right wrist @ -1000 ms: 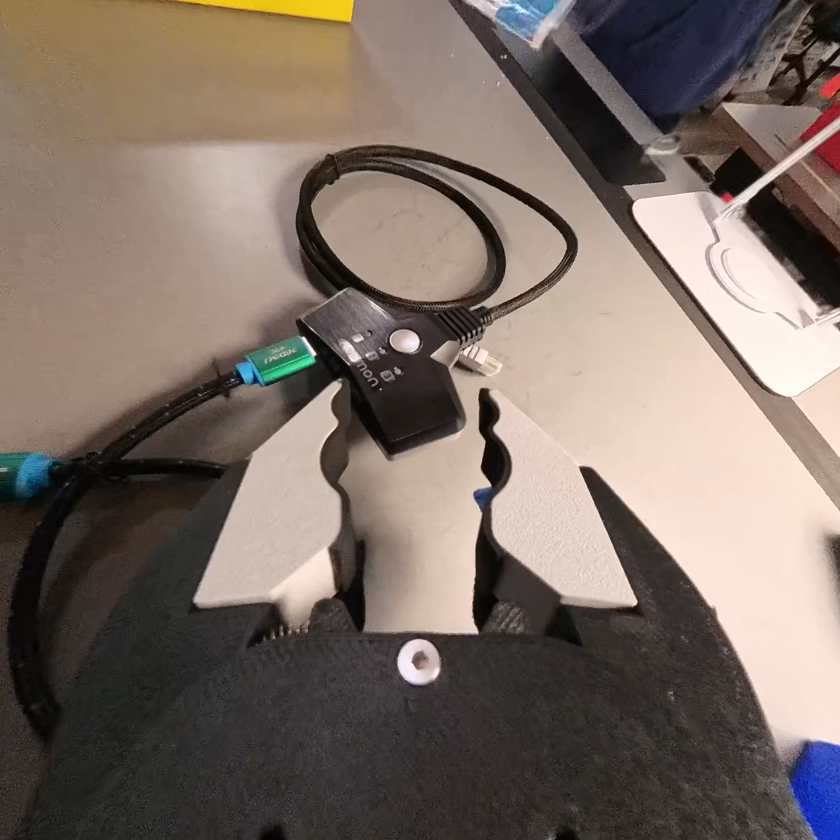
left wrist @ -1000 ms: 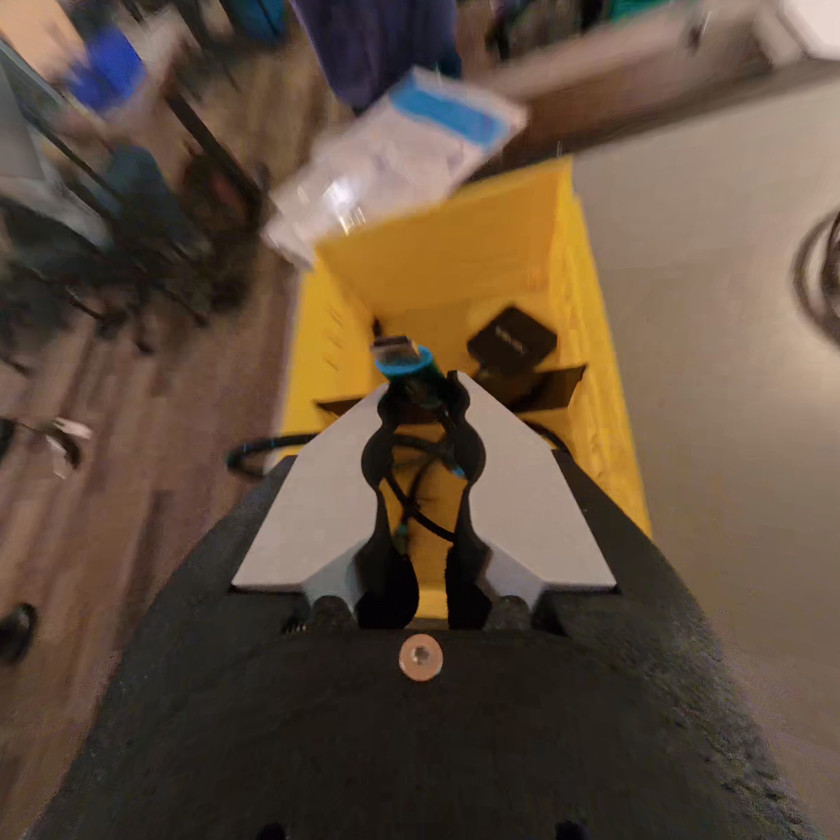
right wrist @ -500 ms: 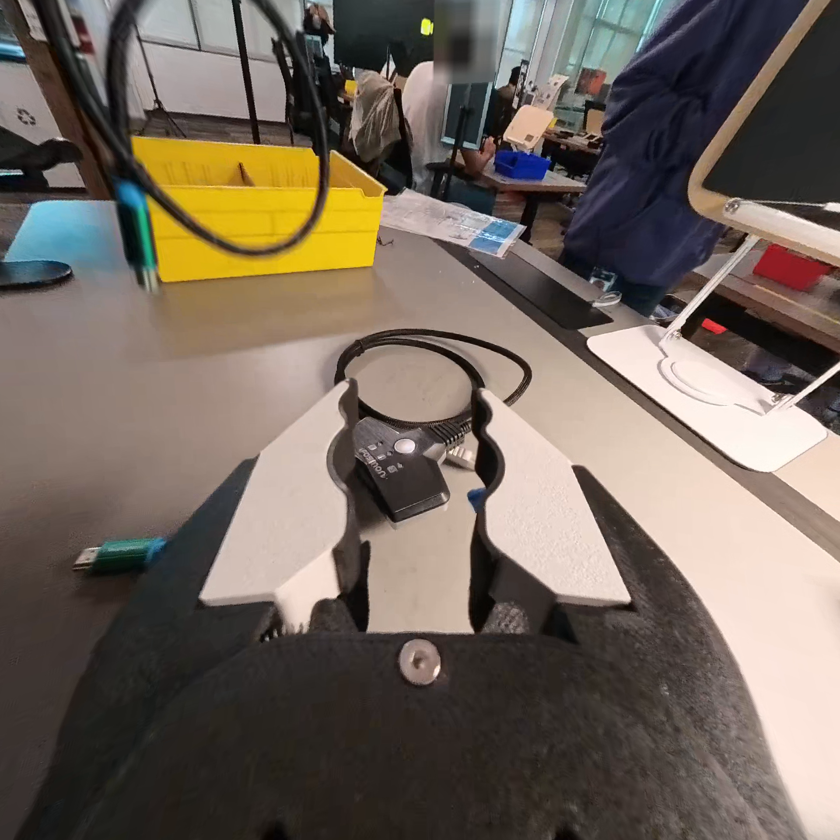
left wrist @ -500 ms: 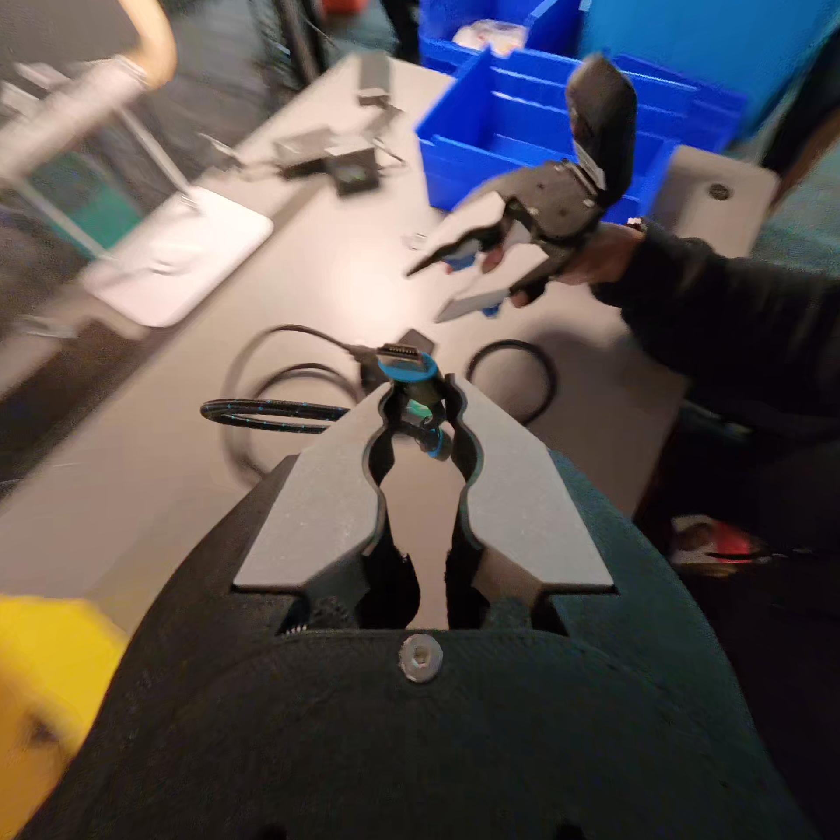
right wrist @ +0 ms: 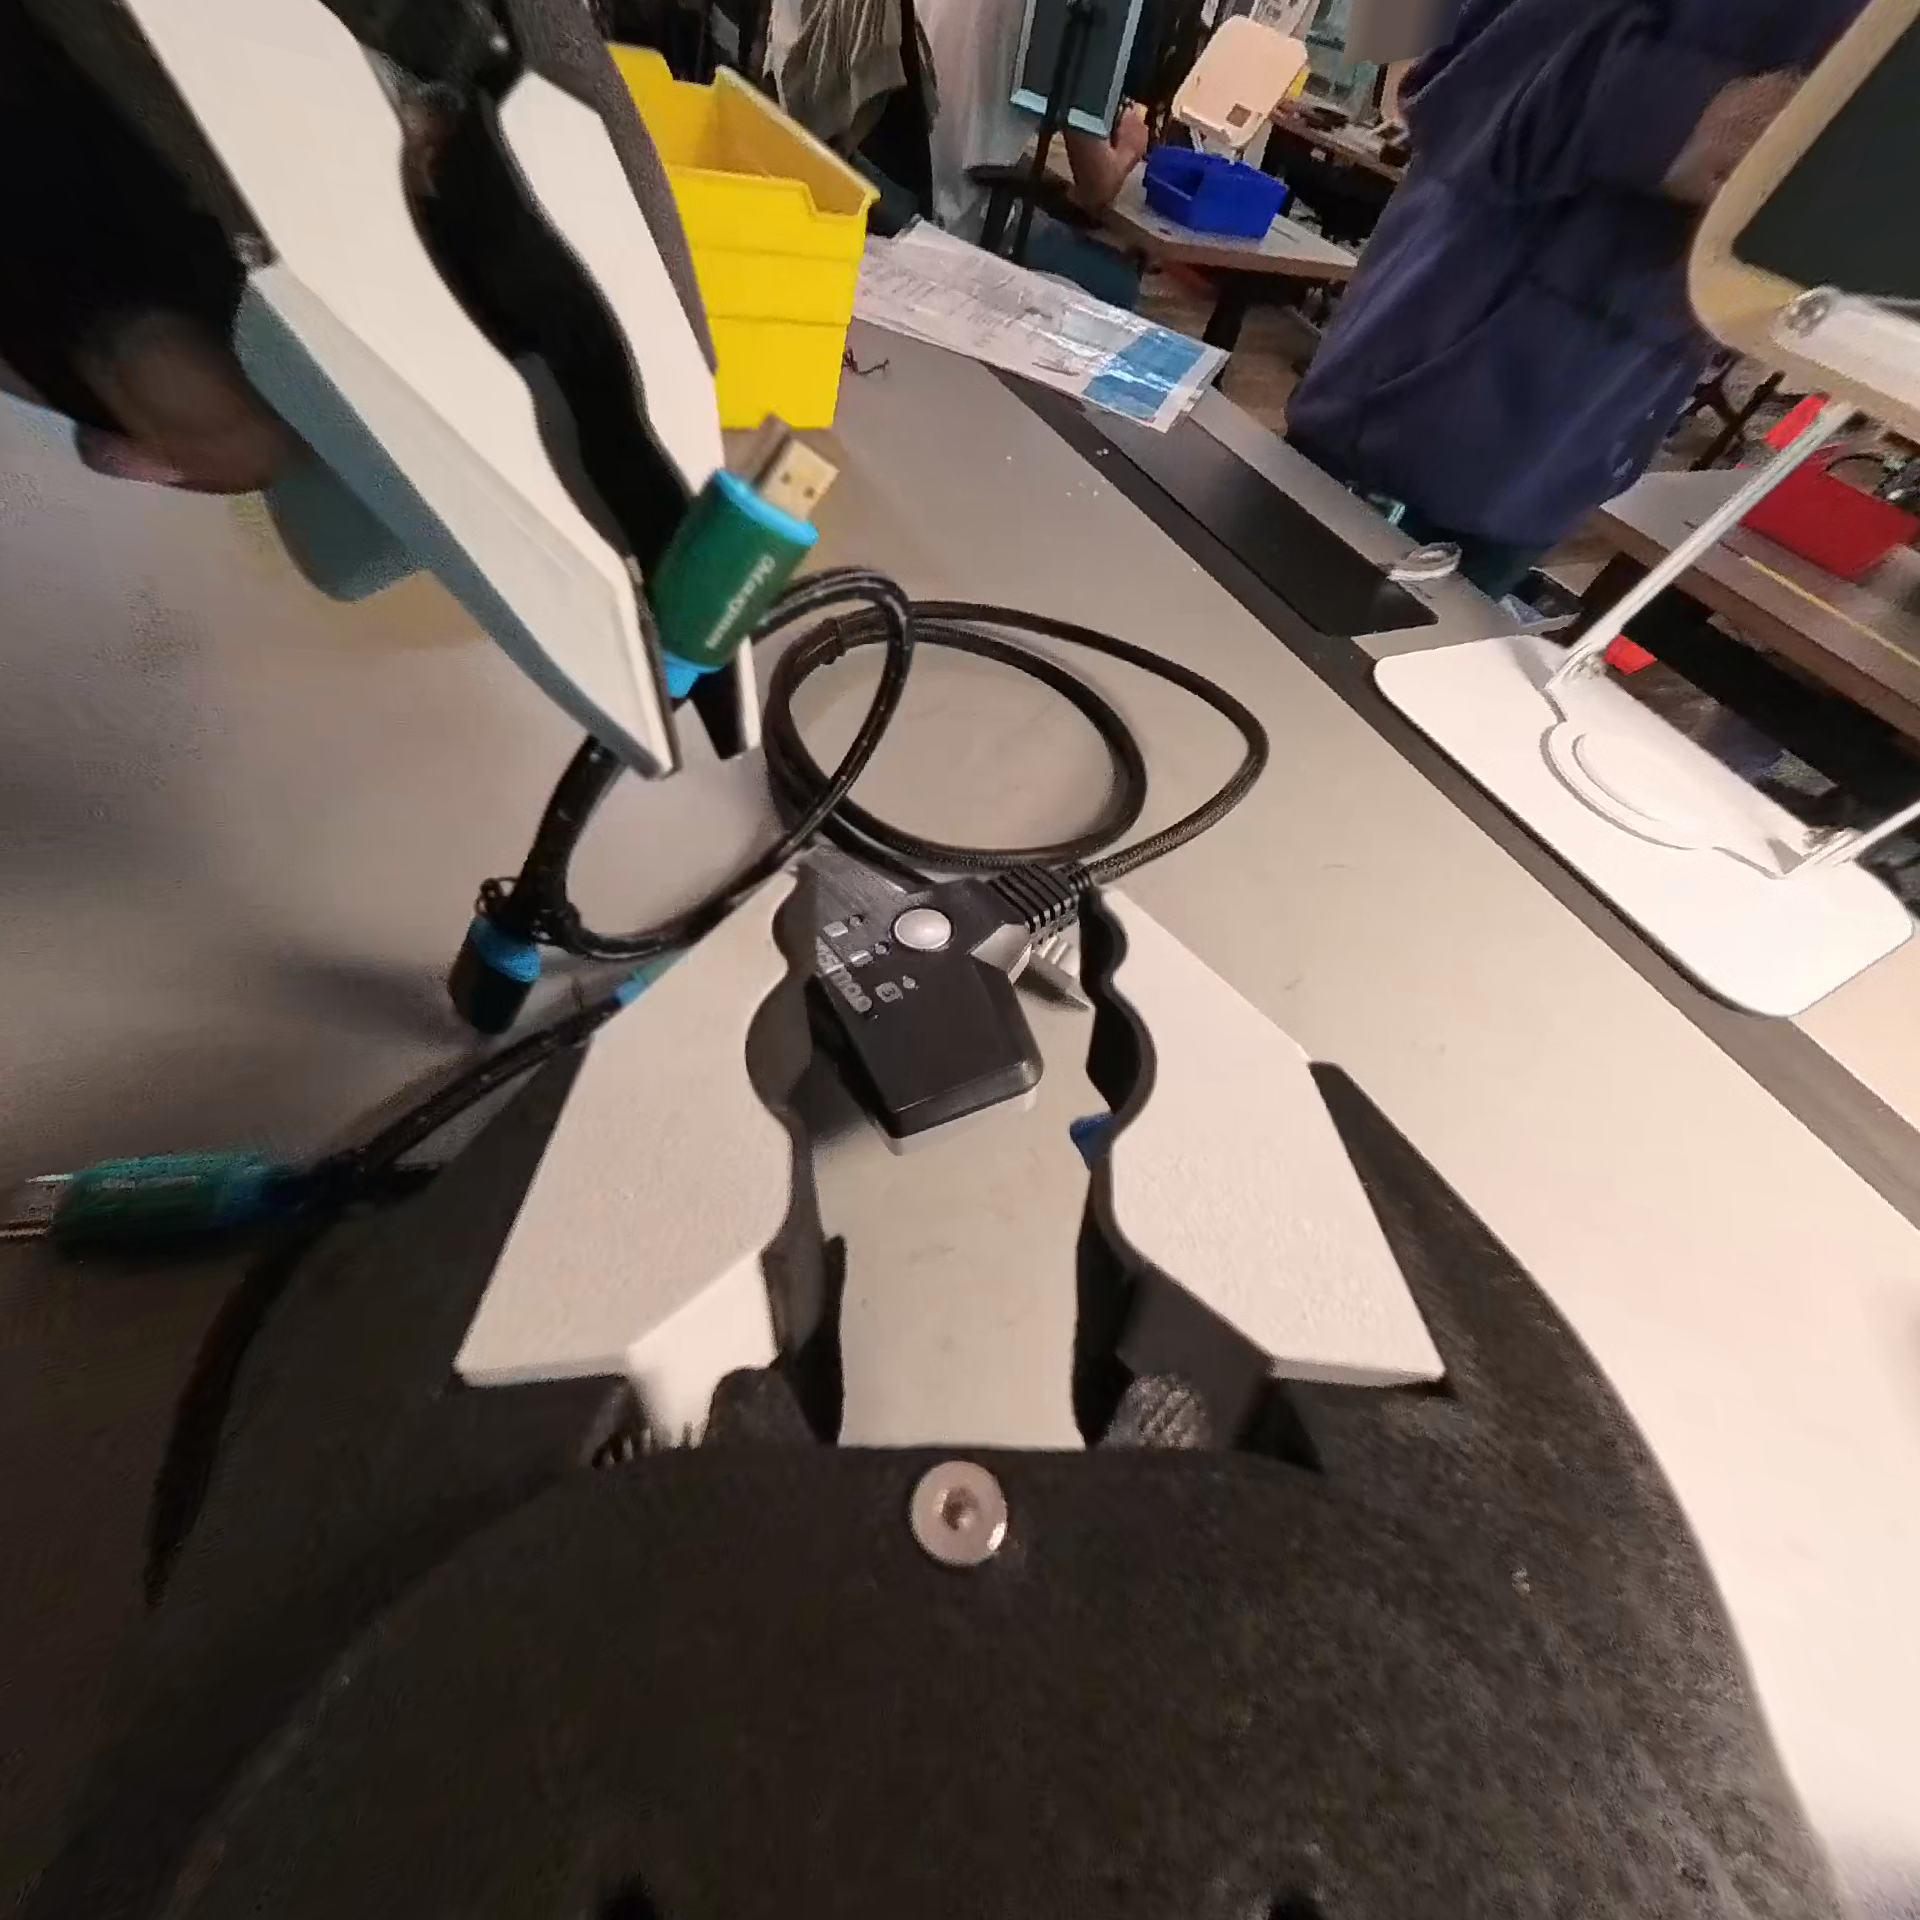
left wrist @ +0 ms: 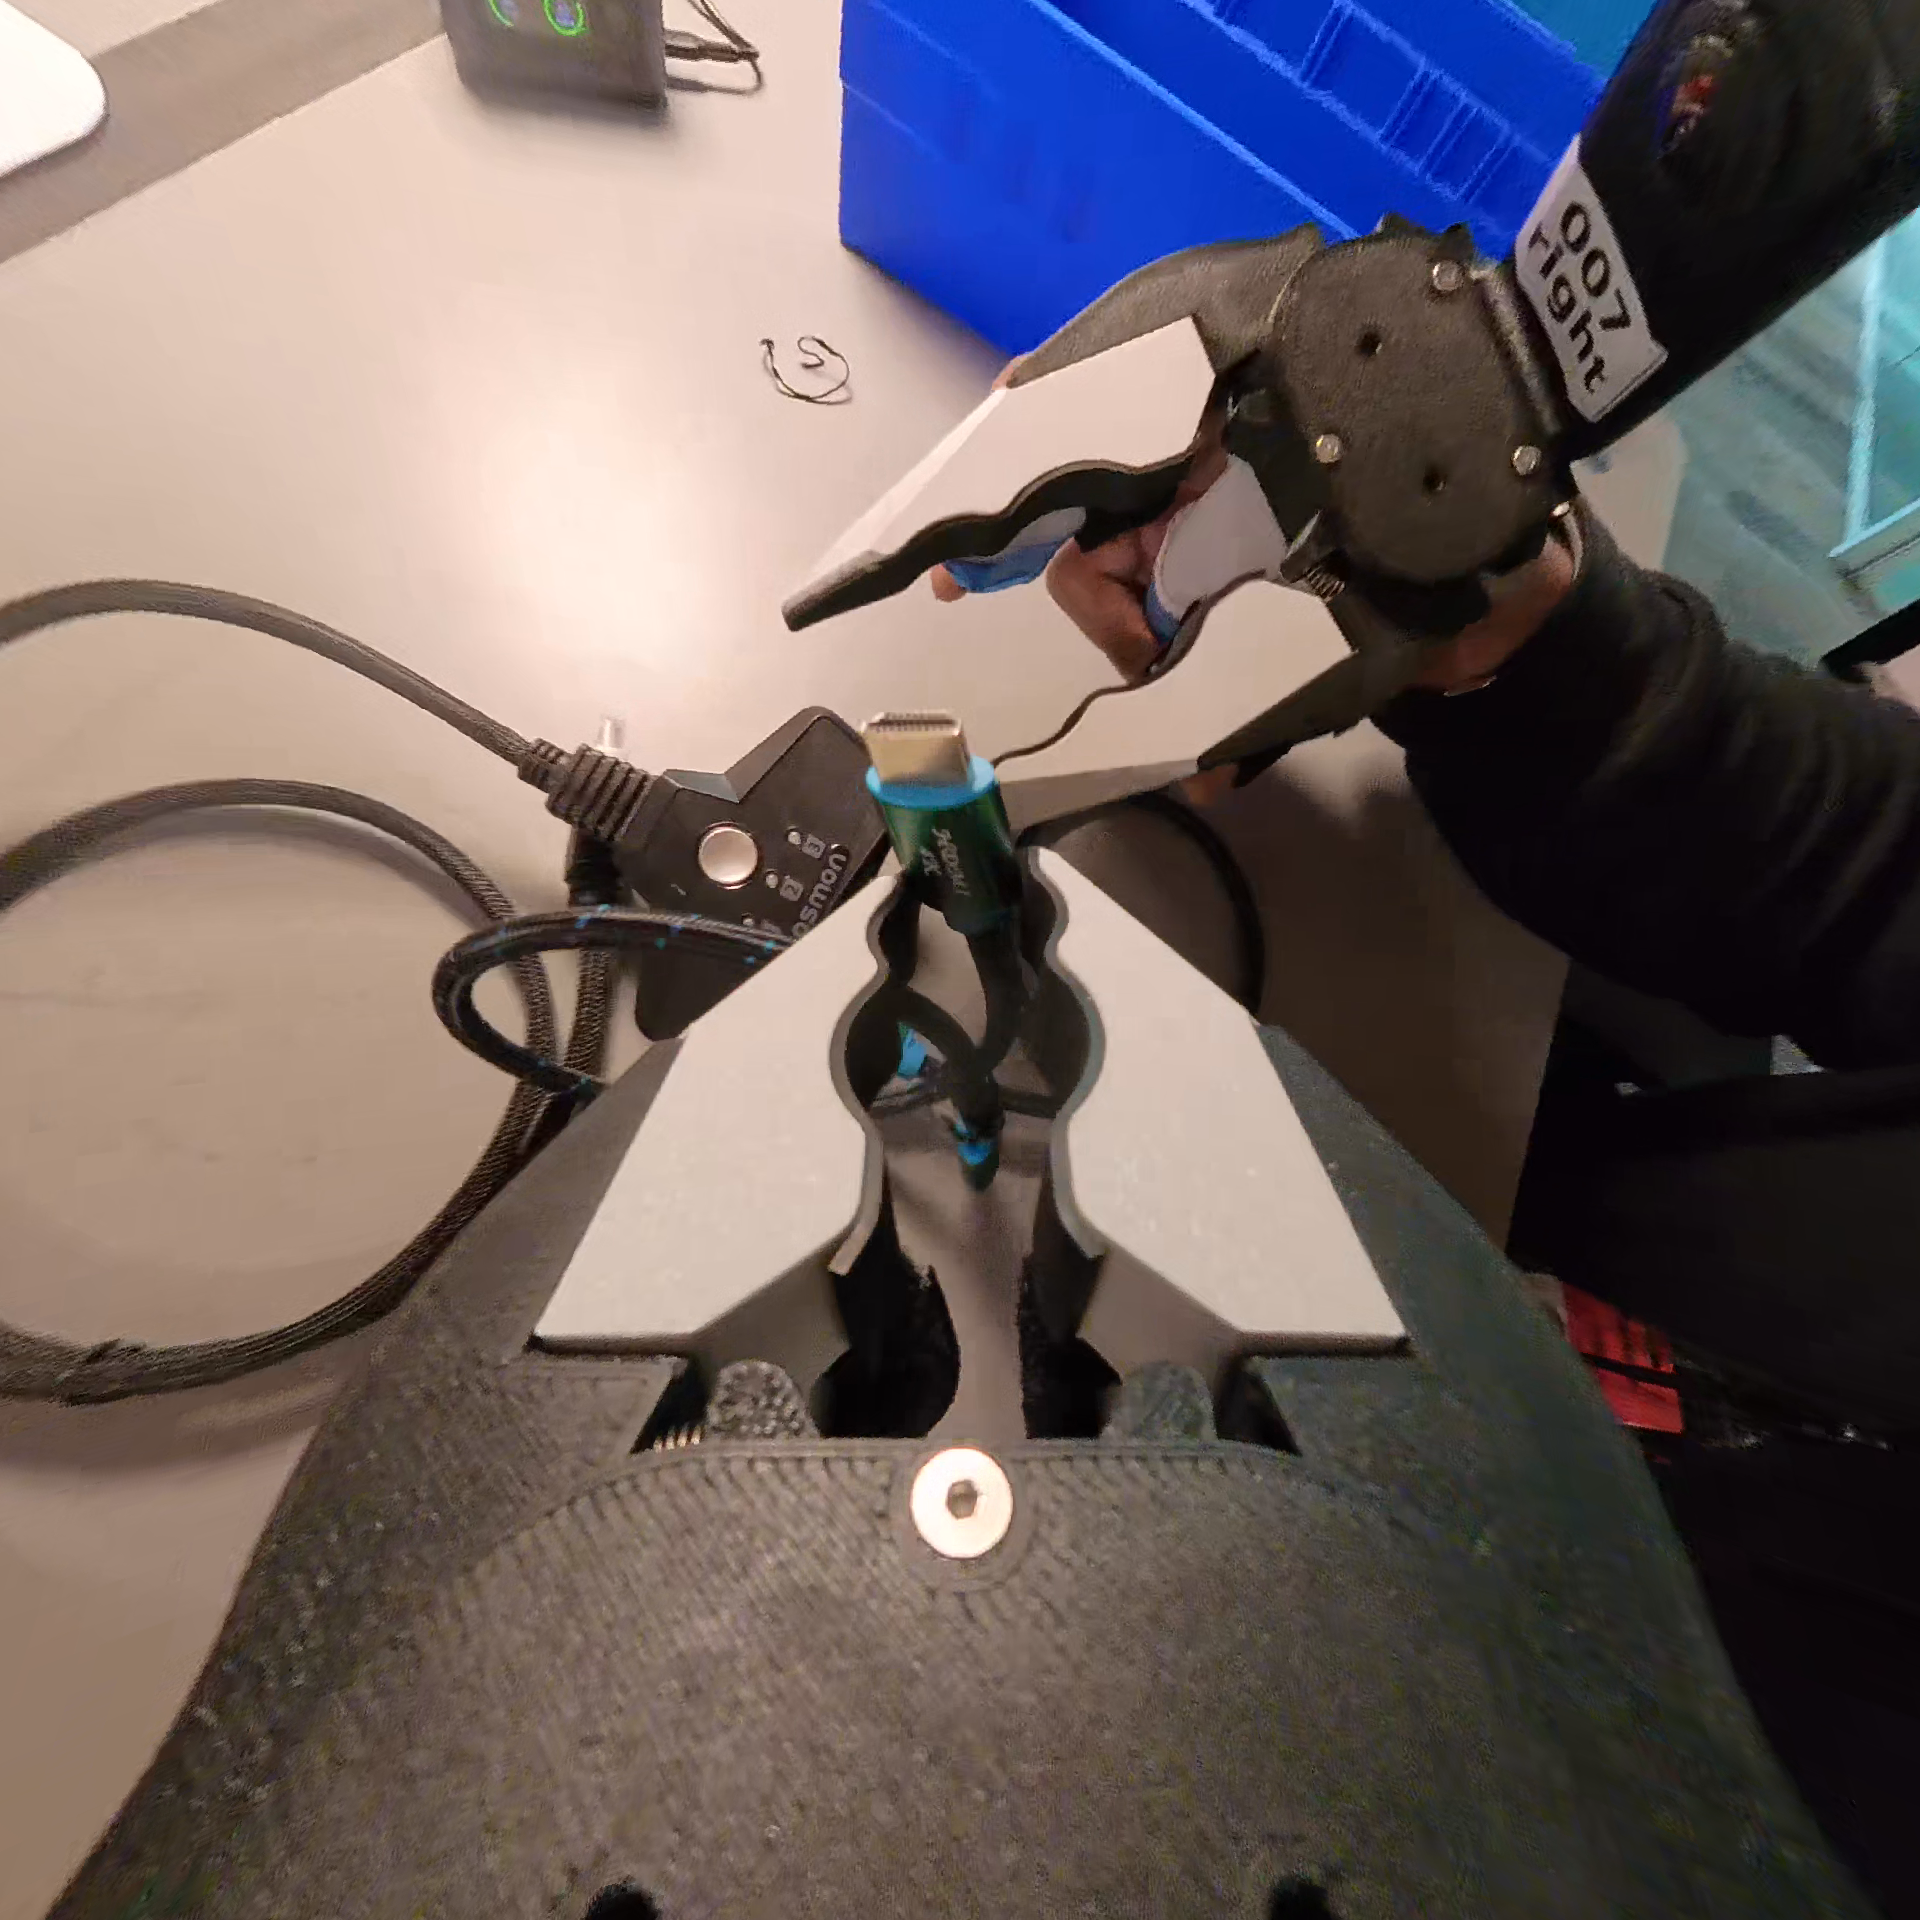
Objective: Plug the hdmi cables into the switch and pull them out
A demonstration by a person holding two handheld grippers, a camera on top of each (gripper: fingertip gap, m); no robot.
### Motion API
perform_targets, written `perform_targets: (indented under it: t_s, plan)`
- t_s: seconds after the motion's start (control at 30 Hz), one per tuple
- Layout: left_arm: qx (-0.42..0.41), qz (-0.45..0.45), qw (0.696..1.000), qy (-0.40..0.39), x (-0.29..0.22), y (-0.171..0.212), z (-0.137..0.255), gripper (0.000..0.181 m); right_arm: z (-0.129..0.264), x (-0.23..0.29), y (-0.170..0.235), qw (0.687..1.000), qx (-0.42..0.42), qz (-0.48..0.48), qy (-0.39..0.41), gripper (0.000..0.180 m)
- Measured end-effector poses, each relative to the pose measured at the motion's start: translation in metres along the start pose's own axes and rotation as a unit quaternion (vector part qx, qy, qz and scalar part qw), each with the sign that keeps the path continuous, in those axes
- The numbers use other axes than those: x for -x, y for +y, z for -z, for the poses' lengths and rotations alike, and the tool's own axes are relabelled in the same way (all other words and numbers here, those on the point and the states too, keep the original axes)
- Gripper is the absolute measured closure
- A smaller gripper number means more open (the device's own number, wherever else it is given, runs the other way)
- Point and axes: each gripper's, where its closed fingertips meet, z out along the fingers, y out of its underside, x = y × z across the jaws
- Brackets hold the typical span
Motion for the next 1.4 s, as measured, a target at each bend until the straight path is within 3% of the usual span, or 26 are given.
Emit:
perform_targets:
  t_s: [0.13, 0.4, 0.77, 1.1, 1.4]
  plan:
    - [-0.026, 0.026, 0.999, 0.038, 0.006, -0.001, -0.015, 0.160, -0.004, 0.000, 0.007, 1.000, 0.012, 0.001, -0.001, 0.126]
    - [0.005, 0.010, 1.000, 0.009, 0.041, 0.029, -0.043, 0.160, -0.010, -0.008, 0.026, 0.999, 0.048, 0.005, 0.014, 0.123]
    - [-0.031, 0.042, 0.998, 0.046, 0.045, 0.039, -0.035, 0.160, -0.012, -0.010, 0.032, 0.998, 0.063, 0.012, 0.015, 0.121]
    - [-0.104, 0.141, 0.973, 0.149, 0.035, 0.021, -0.028, 0.161, -0.013, -0.018, 0.028, 0.999, 0.043, -0.020, 0.025, 0.121]
    - [-0.129, 0.145, 0.966, 0.168, 0.034, 0.014, -0.022, 0.161, -0.021, -0.007, 0.048, 0.996, 0.086, -0.008, -0.017, 0.105]
